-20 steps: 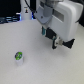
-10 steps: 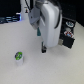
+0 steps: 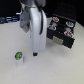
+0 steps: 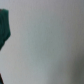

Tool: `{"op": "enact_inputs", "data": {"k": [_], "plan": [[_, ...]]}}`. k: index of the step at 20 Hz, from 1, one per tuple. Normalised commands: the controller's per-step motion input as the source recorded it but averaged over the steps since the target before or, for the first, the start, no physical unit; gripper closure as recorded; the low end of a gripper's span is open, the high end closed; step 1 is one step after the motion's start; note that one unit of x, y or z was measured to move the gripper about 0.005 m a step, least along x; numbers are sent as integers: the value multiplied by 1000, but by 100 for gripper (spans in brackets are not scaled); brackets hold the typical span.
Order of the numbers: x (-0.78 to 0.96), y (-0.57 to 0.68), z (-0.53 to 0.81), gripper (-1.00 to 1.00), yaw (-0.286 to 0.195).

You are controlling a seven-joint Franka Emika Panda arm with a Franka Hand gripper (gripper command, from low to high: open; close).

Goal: Open the kcup holder, insert the kcup into the holder, and close the kcup holder

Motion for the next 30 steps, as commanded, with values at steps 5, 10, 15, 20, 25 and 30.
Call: {"op": "enact_inputs", "data": {"k": [5,10,15,20,25,30], "plan": [[-213,-547,-237,-100,-256],[-158,-576,-336,-100,-255],[-58,-518,-373,-100,-259],[-57,-155,-312,-100,-211],[-74,-6,-223,-100,-157],[-74,1,-120,-100,-121]]}}
